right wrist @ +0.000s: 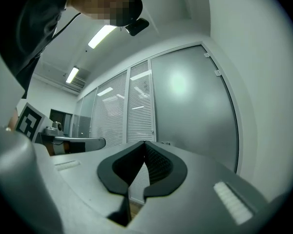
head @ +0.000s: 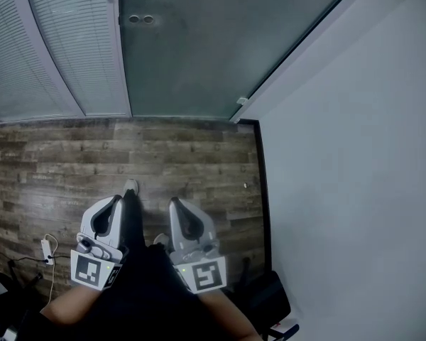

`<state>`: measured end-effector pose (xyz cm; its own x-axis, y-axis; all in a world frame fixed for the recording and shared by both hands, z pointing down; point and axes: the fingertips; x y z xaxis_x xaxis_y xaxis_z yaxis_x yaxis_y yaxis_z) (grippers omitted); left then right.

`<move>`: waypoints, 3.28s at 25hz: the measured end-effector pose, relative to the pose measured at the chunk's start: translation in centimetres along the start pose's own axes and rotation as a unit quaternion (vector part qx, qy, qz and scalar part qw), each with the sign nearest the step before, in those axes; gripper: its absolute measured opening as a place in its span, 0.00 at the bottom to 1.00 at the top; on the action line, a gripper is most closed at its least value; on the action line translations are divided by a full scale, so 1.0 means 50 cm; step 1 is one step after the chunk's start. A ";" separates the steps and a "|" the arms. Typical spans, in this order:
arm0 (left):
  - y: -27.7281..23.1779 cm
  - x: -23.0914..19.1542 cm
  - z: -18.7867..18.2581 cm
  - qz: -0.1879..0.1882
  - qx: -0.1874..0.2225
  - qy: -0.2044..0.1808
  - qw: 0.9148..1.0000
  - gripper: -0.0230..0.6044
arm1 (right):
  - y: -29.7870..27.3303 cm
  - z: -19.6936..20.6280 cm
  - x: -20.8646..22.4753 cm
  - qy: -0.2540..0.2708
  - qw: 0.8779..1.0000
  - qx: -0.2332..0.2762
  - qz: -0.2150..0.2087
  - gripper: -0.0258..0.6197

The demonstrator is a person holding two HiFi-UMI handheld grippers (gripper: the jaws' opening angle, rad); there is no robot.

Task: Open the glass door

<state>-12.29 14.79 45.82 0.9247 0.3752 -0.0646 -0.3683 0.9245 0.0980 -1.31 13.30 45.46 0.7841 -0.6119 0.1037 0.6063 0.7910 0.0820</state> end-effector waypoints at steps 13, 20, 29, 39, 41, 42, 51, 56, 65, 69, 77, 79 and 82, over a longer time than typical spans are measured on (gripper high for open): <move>-0.200 -0.158 0.007 0.015 0.008 0.020 1.000 0.04 | -0.222 0.067 0.081 0.025 0.997 -0.059 0.031 0.04; -0.264 -0.326 -0.006 -0.016 0.006 0.004 1.000 0.04 | -0.391 0.056 0.091 0.037 0.997 -0.069 0.014 0.04; -0.341 -0.425 -0.032 -0.025 0.007 0.035 0.999 0.04 | -0.540 0.036 0.111 0.052 0.996 -0.073 0.023 0.04; -0.378 -0.489 -0.021 -0.035 -0.003 0.039 0.999 0.04 | -0.608 0.056 0.100 0.048 0.995 -0.088 0.017 0.04; -0.384 -0.492 -0.029 -0.035 0.001 0.033 0.999 0.04 | -0.616 0.055 0.100 0.049 0.995 -0.089 0.013 0.04; -0.387 -0.490 -0.031 -0.033 0.001 0.029 0.999 0.04 | -0.620 0.054 0.102 0.050 0.995 -0.089 0.013 0.04; -0.437 -0.478 -0.018 -0.059 -0.007 0.034 0.998 0.04 | -0.668 0.051 0.158 0.045 0.996 -0.082 -0.003 0.04; -0.469 -0.490 -0.019 -0.091 0.002 0.035 0.995 0.04 | -0.731 0.077 0.210 0.055 0.995 -0.086 -0.020 0.04; -0.528 -0.517 -0.016 -0.118 -0.001 0.021 0.993 0.04 | -0.863 0.131 0.272 0.051 0.993 -0.099 -0.042 0.10; -0.535 -0.523 -0.003 -0.130 -0.004 0.016 0.991 0.04 | -0.901 0.175 0.281 0.041 0.992 -0.108 -0.058 0.11; -0.564 -0.549 0.003 -0.151 -0.008 0.021 0.988 0.04 | -1.005 0.213 0.328 0.058 0.990 -0.117 -0.058 0.10; -0.569 -0.550 -0.005 -0.155 -0.004 0.016 0.988 0.04 | -1.025 0.223 0.342 0.063 0.989 -0.121 -0.057 0.11; -0.565 -0.549 -0.001 -0.165 -0.009 0.011 0.986 0.04 | -1.046 0.245 0.356 0.063 0.988 -0.130 -0.060 0.11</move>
<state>-27.29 -21.64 44.76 0.9921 0.0556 -0.1125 -0.0501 0.9974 0.0510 -20.67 -38.99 55.17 0.7053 -0.7087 -0.0172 0.6962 0.6970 -0.1719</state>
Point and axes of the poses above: the fingertips, and each gripper's own axes: y backward along the fingers, x to its right, z out of its underside
